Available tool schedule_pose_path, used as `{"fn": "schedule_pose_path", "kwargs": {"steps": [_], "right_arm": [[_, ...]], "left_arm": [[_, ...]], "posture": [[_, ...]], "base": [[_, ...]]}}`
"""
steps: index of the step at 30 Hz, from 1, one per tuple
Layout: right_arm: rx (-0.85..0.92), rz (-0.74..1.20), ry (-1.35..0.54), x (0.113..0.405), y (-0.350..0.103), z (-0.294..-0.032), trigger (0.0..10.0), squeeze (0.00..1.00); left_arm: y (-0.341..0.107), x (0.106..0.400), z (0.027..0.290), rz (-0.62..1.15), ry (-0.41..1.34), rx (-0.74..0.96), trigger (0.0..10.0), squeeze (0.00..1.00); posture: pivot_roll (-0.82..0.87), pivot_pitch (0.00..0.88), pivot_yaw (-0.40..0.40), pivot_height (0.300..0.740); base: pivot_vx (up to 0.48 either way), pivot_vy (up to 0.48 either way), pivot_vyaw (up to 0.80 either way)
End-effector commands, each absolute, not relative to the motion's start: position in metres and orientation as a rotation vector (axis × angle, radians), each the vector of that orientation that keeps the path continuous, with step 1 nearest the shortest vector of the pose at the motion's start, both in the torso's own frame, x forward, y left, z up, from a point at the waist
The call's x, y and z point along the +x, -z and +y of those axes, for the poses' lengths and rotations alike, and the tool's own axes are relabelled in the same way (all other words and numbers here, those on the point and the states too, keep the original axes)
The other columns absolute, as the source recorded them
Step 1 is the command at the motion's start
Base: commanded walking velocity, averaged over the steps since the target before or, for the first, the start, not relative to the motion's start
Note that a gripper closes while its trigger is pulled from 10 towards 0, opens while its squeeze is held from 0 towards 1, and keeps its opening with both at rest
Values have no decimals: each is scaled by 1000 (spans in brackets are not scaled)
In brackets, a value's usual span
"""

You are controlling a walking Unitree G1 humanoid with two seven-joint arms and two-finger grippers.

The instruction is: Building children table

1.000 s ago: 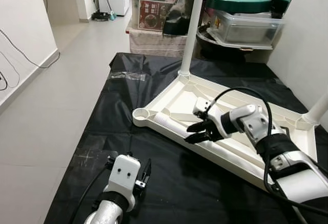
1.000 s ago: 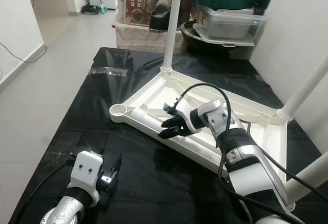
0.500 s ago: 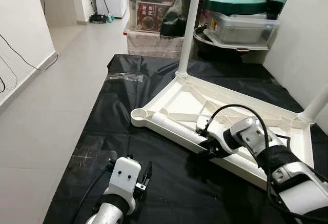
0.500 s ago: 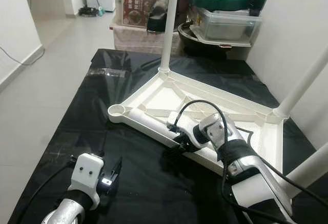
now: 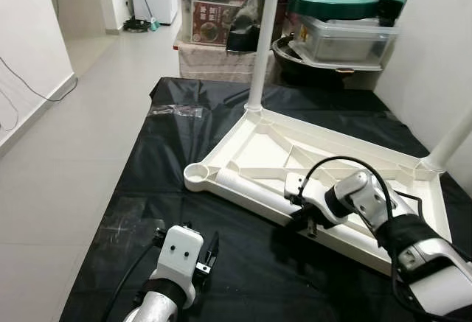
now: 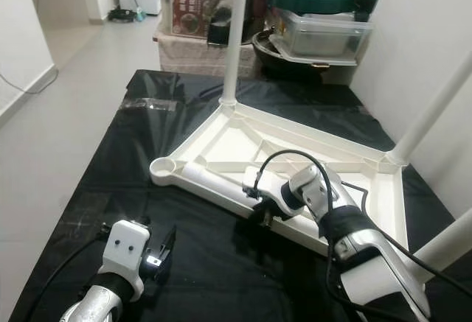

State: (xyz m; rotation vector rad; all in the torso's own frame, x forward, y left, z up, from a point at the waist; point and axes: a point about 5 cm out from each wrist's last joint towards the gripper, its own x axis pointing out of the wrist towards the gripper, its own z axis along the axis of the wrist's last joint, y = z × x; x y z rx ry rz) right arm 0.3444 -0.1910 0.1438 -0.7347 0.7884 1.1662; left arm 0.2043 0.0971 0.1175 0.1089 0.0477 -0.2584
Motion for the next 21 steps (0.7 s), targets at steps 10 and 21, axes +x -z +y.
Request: {"fn": "schedule_pose_path", "kwargs": {"steps": [10, 21], "right_arm": [[-875, 748, -1618, 311, -150, -187, 0, 0], [-985, 790, -1673, 303, -140, -198, 0, 0]], "left_arm": [[-119, 205, 96, 40, 261, 116, 10000, 0], [-118, 205, 97, 44, 259, 115, 10000, 0]], "posture": [[60, 8, -99, 740], [62, 7, -99, 740]], "base": [[0, 0, 0], [0, 0, 0]]}}
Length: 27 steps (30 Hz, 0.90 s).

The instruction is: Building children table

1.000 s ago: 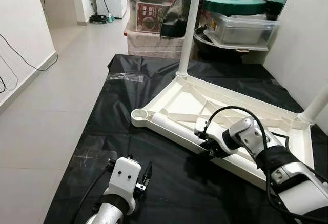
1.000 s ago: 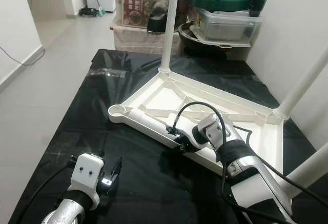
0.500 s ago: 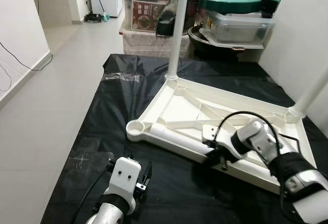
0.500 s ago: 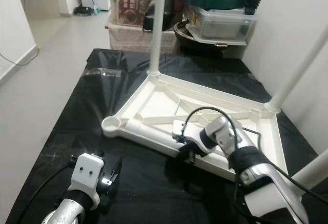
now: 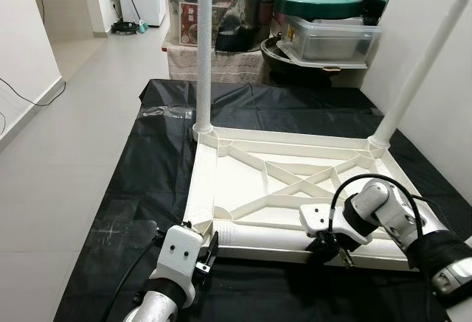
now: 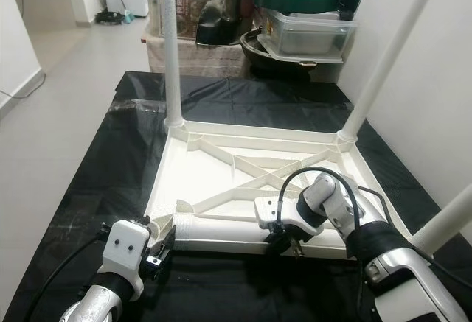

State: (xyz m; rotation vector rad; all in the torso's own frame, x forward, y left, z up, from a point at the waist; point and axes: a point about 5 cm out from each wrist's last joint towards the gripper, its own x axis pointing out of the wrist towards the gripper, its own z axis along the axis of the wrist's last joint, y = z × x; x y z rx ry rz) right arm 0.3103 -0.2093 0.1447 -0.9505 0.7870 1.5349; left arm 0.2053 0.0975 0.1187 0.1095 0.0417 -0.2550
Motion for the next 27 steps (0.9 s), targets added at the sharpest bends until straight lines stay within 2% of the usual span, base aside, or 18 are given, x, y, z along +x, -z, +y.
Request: {"fn": "schedule_pose_path", "kwargs": {"steps": [1, 5, 6, 10, 11, 12, 19, 20, 21, 22, 27], "right_arm": [[-990, 791, -1672, 302, -139, -199, 0, 0], [-1000, 766, -1671, 302, -139, -196, 0, 0], [-1009, 757, -1663, 303, -139, -195, 10000, 0], [-984, 730, -1661, 304, -142, -192, 10000, 0], [-971, 707, -1681, 303, -145, -191, 10000, 208], [-955, 692, -1688, 303, -147, -190, 10000, 1000], [-963, 665, -1688, 305, -157, -194, 10000, 1000], [-967, 655, -1671, 307, -163, -196, 10000, 816], [-967, 655, -1671, 307, -163, -196, 10000, 816], [-973, 650, -1655, 309, -169, -199, 10000, 0], [-948, 555, -1610, 313, -203, -205, 10000, 0]], "left_arm": [[-118, 205, 97, 44, 259, 115, 10000, 0], [-118, 205, 97, 43, 259, 115, 10000, 0], [-118, 205, 97, 44, 259, 115, 10000, 0], [-118, 205, 97, 44, 259, 116, 10000, 0], [-118, 205, 97, 44, 260, 117, 10000, 0], [-117, 206, 97, 45, 260, 118, 10000, 0], [-117, 206, 98, 46, 260, 119, 10000, 0], [-116, 207, 98, 46, 261, 119, 10000, 0], [-116, 207, 98, 46, 261, 119, 10000, 0], [-116, 207, 98, 46, 261, 119, 10000, 0], [-115, 209, 97, 47, 261, 122, 10000, 0]], "posture": [[62, 7, -99, 740], [63, 8, -101, 740], [62, 6, -99, 740], [63, 5, -99, 740], [62, 3, -99, 740], [62, 3, -97, 740], [59, 0, -95, 740], [56, 0, -91, 740], [56, 0, -91, 740], [58, 0, -93, 740], [58, 0, -96, 740]], "base": [[0, 0, 0], [0, 0, 0], [0, 0, 0], [0, 0, 0], [0, 0, 0], [0, 0, 0], [0, 0, 0], [0, 0, 0], [0, 0, 0], [0, 0, 0], [0, 0, 0]]}}
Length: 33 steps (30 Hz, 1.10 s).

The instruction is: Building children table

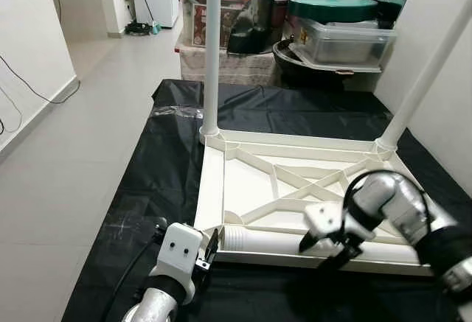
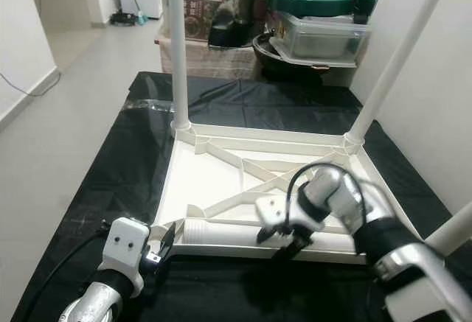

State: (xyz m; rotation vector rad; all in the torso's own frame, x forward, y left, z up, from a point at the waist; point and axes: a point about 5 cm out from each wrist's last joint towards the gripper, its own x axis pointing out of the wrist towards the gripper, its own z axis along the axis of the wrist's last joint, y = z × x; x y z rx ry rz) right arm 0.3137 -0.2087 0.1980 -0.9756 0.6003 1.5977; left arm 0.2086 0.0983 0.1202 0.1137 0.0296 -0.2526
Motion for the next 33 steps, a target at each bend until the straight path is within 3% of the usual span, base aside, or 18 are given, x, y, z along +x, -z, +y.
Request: {"fn": "schedule_pose_path", "kwargs": {"steps": [1, 2, 3, 7, 11, 12, 14, 15, 17, 20, 24, 28, 33], "right_arm": [[-920, 516, -1606, 314, -212, -204, 10000, 0], [-901, 491, -1604, 314, -218, -203, 10000, 0], [-730, 316, -1571, 320, -250, -196, 10000, 0], [-643, 232, -1564, 322, -265, -194, 10000, 0], [-375, 9, -1256, 344, -265, -180, 10000, 0], [-375, 9, -1256, 344, -265, -180, 10000, 0], [-273, -126, -1035, 350, -252, -169, 10000, 0], [-273, -126, -1035, 350, -252, -169, 10000, 0], [-129, -153, -780, 347, -222, -155, 10000, 0], [-44, -147, -634, 335, -197, -143, 10000, 0], [-54, -157, -602, 326, -187, -135, 10000, 0], [36, -108, -497, 318, -163, -124, 10000, 0], [24, -104, -427, 320, -161, -126, 10000, 0]], "left_arm": [[-115, 209, 97, 47, 261, 122, 10000, 0], [-115, 209, 97, 47, 261, 122, 10000, 0], [-115, 210, 97, 46, 261, 125, 10000, 0], [-114, 210, 97, 44, 261, 127, 10000, 0], [-117, 210, 99, 19, 255, 133, 10000, 0], [-117, 210, 99, 19, 255, 133, 10000, 0], [-118, 210, 101, 13, 250, 146, 10000, 0], [-118, 210, 101, 13, 250, 146, 10000, 0], [-118, 210, 104, 1, 244, 171, 10000, 0], [-119, 211, 106, -10, 234, 187, 10000, 0], [-119, 212, 106, -19, 223, 192, 10000, 0], [-118, 216, 106, -20, 216, 204, 10000, 0], [-117, 218, 105, -16, 210, 202, 10000, 0]], "posture": [[58, 0, -96, 740], [58, 0, -96, 740], [57, 0, -97, 740], [57, 0, -97, 740], [59, 0, -94, 740], [59, 0, -94, 740], [65, 0, -94, 740], [65, 0, -94, 740], [65, 0, -85, 740], [70, 0, -85, 740], [70, 0, -85, 740], [73, 0, -85, 740], [73, 0, -87, 740]], "base": [[0, 0, 0], [0, 0, 0], [0, 0, 0], [0, 0, 0], [0, 0, 0], [0, 0, 0], [0, 0, 0], [0, 0, 0], [0, 0, 0], [0, 0, 0], [0, 0, 0], [0, -480, 0], [0, -384, 0]]}}
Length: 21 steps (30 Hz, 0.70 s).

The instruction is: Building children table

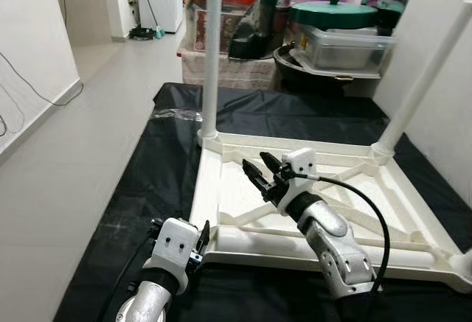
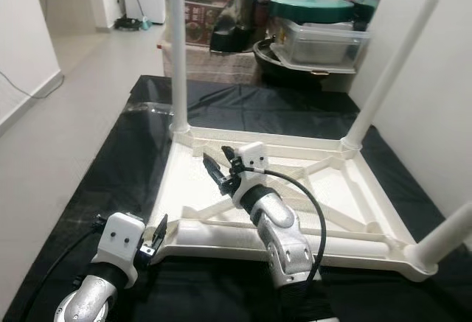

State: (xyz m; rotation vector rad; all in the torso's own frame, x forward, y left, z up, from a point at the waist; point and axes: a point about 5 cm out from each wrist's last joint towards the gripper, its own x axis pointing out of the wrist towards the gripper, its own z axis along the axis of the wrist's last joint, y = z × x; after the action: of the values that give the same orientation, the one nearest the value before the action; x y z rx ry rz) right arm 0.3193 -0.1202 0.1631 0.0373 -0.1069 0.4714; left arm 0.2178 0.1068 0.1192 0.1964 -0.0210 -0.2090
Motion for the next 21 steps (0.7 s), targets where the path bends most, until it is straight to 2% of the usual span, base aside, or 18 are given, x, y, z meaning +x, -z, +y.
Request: {"fn": "schedule_pose_path", "kwargs": {"steps": [1, 13, 21], "right_arm": [[24, -104, -427, 320, -161, -126, 10000, 0], [36, -78, -408, 320, -158, -121, 10000, 0], [60, -76, -409, 319, -156, -118, 10000, 0]], "left_arm": [[-117, 218, 105, -16, 210, 202, 10000, 0], [-122, 222, 112, -17, 196, 216, 10000, 0], [-139, 223, 124, 2, 316, 163, 10000, 0]], "posture": [[73, 0, -87, 740], [81, 0, -89, 740], [95, 0, -93, 740]], "base": [[0, 0, 0], [0, 0, 0], [0, 0, 0]]}}
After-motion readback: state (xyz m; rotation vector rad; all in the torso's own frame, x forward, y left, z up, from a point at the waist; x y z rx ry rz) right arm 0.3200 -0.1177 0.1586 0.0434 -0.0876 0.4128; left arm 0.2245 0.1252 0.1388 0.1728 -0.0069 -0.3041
